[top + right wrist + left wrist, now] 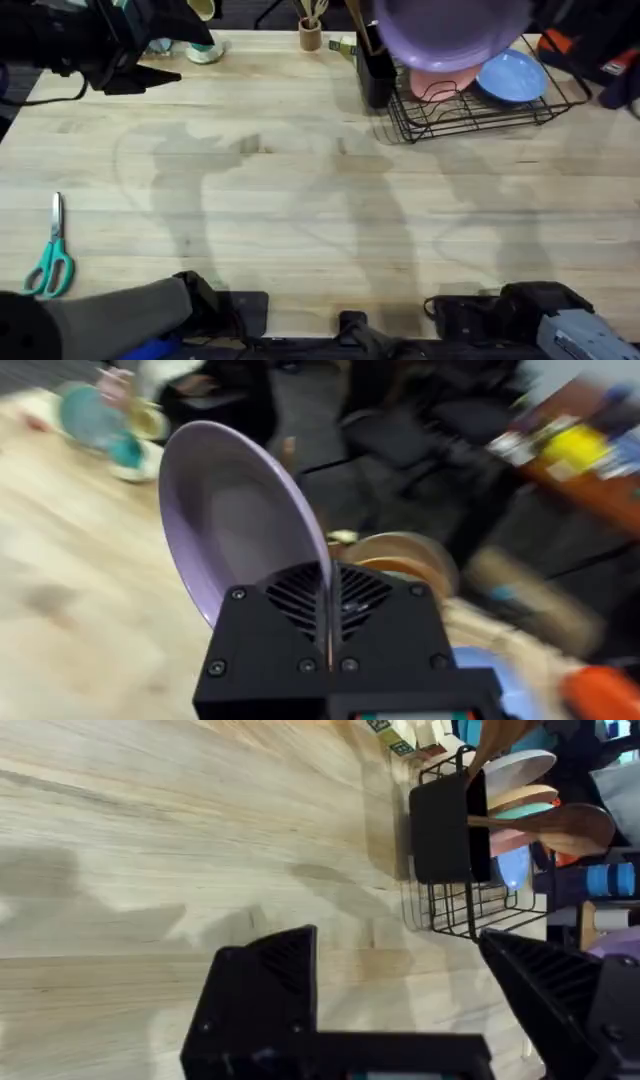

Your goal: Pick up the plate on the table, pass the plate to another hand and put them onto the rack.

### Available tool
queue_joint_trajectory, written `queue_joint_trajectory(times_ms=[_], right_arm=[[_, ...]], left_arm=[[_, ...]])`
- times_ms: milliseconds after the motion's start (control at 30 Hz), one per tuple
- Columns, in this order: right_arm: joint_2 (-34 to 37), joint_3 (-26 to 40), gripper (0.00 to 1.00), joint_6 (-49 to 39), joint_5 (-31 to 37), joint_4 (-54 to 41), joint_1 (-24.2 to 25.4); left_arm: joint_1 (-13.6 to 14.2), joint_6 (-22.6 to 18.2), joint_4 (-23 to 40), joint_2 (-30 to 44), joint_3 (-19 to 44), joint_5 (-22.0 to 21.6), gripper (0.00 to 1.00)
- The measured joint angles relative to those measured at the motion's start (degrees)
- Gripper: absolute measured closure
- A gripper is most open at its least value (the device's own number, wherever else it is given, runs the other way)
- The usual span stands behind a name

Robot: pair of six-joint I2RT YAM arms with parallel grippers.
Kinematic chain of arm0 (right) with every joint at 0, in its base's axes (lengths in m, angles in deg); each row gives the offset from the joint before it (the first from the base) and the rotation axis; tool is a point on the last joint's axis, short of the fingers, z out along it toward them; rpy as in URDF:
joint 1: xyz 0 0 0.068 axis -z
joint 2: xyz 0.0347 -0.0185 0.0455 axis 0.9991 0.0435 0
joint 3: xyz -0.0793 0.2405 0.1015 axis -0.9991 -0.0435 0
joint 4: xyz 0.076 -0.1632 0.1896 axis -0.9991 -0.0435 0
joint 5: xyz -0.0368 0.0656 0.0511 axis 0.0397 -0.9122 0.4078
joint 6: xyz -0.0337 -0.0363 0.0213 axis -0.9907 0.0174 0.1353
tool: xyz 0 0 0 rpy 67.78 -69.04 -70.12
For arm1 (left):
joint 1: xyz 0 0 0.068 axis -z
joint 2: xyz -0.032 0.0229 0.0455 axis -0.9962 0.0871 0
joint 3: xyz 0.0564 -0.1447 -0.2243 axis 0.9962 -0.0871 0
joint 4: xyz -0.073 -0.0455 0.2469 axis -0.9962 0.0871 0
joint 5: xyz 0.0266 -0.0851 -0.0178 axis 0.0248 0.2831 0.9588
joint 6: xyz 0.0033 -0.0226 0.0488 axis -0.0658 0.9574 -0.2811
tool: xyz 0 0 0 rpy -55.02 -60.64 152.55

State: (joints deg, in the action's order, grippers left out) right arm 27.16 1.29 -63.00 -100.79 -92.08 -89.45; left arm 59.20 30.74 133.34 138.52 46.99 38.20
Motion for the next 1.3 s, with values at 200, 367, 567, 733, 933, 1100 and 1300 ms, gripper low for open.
queue_joint_trajectory(times_ms=[200,367,567,733,933,1100,1300], right_arm=[[-0.78,0.00,0.972,-13.70,-0.02,0.10,7.34],[1.33,0.00,0.973,-19.27,0.00,0.12,12.96],[5.98,0.00,0.972,-24.69,0.03,0.66,16.01],[10.95,0.00,0.972,-30.23,0.02,5.47,16.01],[15.38,0.00,0.972,-39.79,-0.04,7.82,16.01],[17.13,0.00,0.972,-50.17,-2.77,7.61,16.01],[17.91,0.00,0.972,-60.93,-5.77,7.03,15.83]], left_arm=[[0.00,0.00,0.00,-0.02,0.00,-0.33,0.005],[0.47,-0.45,-0.04,-1.73,0.00,-6.08,0.004],[2.89,-1.55,-0.02,-9.46,0.00,-15.39,0.005],[4.00,-1.93,0.02,-17.01,0.00,-21.07,0.005],[4.02,-2.13,-0.02,-24.87,0.00,-25.83,0.005],[4.02,-2.19,-0.01,-28.51,0.02,-27.59,0.005],[4.02,-0.85,-0.02,-29.28,0.11,-28.45,0.005]])
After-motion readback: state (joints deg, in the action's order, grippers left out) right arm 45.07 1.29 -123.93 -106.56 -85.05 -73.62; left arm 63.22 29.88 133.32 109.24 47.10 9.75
